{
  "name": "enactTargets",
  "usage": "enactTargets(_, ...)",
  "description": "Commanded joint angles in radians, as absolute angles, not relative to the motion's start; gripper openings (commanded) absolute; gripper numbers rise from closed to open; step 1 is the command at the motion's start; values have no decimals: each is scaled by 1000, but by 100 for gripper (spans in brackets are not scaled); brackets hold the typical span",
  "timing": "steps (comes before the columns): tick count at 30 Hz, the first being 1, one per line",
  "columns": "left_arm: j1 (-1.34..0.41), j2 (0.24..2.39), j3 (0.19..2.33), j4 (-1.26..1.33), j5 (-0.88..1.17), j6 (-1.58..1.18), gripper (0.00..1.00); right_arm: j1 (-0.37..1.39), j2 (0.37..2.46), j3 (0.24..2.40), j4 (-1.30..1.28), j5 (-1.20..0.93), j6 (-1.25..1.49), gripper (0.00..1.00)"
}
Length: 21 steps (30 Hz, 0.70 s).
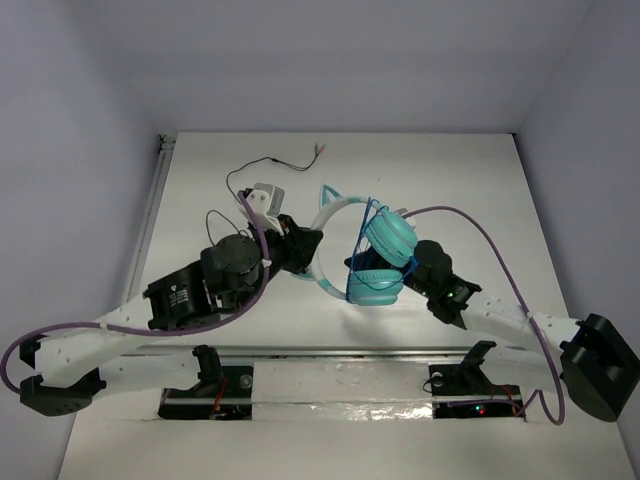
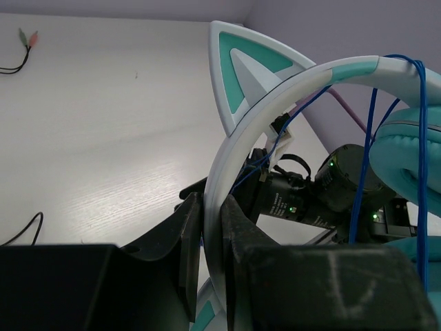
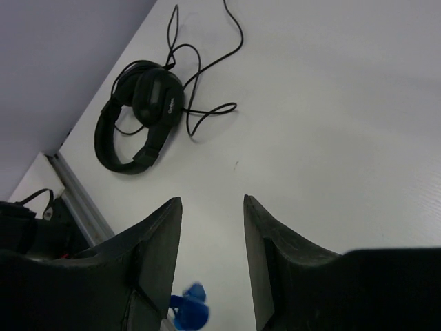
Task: Wrap the headphones
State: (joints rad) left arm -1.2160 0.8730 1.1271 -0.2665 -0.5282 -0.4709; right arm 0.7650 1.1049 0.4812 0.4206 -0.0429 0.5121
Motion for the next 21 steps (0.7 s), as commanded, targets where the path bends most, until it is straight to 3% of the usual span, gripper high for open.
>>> enactTargets(1, -1215, 870, 1189, -167, -558, -495, 0, 759, 1069, 466, 514, -165, 526, 47)
enactTargets(6, -1215, 874, 1193, -170, -571, -503, 0, 759, 981, 431, 493, -173, 577, 44)
enactTargets(13, -1215, 893, 1213, -175, -612, -497, 0, 759, 838, 486, 175, 98, 588, 46)
enactTargets(21, -1215, 911, 1242, -175, -632, -479, 0, 759, 724, 456, 241, -100, 575, 58)
